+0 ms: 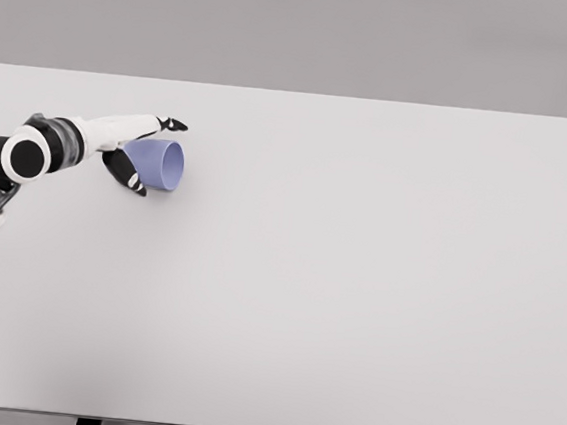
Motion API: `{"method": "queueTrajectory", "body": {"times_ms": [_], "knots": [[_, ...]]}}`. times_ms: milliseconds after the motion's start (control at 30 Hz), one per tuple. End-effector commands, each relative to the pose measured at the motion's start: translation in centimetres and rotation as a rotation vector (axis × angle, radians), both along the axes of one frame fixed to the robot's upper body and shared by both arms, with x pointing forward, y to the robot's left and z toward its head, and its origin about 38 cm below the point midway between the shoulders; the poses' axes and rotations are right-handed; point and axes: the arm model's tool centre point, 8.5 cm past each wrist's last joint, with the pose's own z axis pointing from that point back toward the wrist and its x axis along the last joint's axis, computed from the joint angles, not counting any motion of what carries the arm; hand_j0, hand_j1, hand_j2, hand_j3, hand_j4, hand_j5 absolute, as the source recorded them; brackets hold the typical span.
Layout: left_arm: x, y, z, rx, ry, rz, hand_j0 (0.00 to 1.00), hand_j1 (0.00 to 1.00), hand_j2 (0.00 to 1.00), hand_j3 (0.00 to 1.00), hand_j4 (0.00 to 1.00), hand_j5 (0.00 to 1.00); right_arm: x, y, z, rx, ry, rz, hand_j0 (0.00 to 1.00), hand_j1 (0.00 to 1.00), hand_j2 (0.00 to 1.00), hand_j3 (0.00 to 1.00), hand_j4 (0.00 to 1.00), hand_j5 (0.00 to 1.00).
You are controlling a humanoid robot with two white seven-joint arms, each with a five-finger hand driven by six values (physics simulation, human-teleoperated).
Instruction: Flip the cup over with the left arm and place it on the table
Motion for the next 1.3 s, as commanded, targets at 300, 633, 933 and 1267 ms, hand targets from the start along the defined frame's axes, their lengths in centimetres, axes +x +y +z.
{"method": "queueTrajectory", "body": {"times_ms": [300, 633, 933, 1267], "knots": [[0.9, -0.5, -1.4, 0.007, 0.020, 0.021, 1.00, 1.00, 1.00, 1.00, 1.00, 1.00, 0.0, 0.0, 0.0, 0.000, -0.001, 0.000, 1.00, 1.00, 1.00, 1.00, 1.00, 1.00], [1.1, -0.8, -1.7, 0.001, 0.024, 0.019, 0.92, 0.92, 0.92, 0.92, 0.92, 0.92, 0.0, 0.0, 0.0, 0.000, -0.001, 0.000, 1.00, 1.00, 1.00, 1.00, 1.00, 1.00], [0.9, -0.8, -2.2, -0.006, 0.044, 0.025, 0.79, 0.79, 0.79, 0.79, 0.79, 0.79, 0.0, 0.0, 0.0, 0.000, -0.001, 0.000, 1.00, 1.00, 1.00, 1.00, 1.00, 1.00], [1.0, -0.7, -1.2, -0.064, 0.048, 0.023, 0.55, 0.55, 0.55, 0.55, 0.55, 0.55, 0.0, 0.0, 0.0, 0.000, -0.001, 0.000, 1.00, 1.00, 1.00, 1.00, 1.00, 1.00]]}}
